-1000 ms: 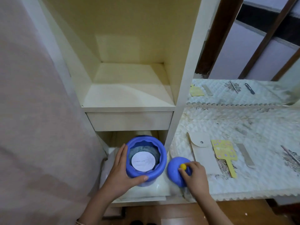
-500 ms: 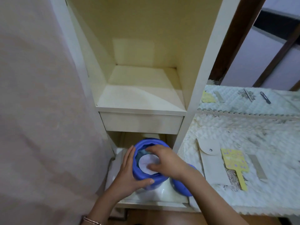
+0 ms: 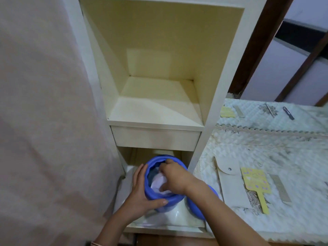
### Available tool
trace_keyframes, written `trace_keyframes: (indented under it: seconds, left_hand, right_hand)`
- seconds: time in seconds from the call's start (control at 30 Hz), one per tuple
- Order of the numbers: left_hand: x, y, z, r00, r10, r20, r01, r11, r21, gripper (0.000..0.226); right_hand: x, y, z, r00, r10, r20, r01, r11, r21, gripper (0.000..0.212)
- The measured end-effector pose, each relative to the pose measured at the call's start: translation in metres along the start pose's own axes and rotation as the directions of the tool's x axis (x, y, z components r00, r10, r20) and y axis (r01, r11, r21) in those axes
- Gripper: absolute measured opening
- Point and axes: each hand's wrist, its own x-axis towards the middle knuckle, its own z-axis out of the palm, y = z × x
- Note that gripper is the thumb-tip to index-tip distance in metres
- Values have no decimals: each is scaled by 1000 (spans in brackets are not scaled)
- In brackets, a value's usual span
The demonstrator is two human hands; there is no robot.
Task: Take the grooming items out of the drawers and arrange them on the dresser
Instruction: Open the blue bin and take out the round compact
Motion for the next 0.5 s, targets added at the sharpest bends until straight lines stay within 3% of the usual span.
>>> trace_keyframes:
  seconds: [0.07, 0.13, 0.23, 0.3, 0.4, 0.5]
  left_hand:
    - [1, -1, 0, 1000, -2, -7, 2, 1000, 13, 130]
    - [2, -1, 2, 999, 7, -44, -7, 1000, -3, 125]
    - [9, -8, 7, 978, 9, -206, -17, 999, -34, 107]
    - [13, -11, 14, 956, 3, -294, -17, 999, -47, 83]
    - [14, -11, 19, 936, -20, -353, -12, 996, -89, 74]
    - [11, -9, 18, 937, -19, -349, -15, 995, -96, 75]
  right_hand:
    - [-18, 5, -7, 976, -18, -215, 48, 990, 136, 38]
    - [-40, 19, -12, 905, 19, -425, 137, 932, 334, 24]
    - [-74, 50, -11, 797, 269, -540, 208, 718, 665, 24]
    - [-85, 74, -1, 680, 508, -529, 246, 521, 817, 22]
    - [-75, 113, 24, 479, 813, -331, 176, 281, 943, 21]
    - [-46, 146, 48, 434, 891, -136, 3, 150, 989, 30]
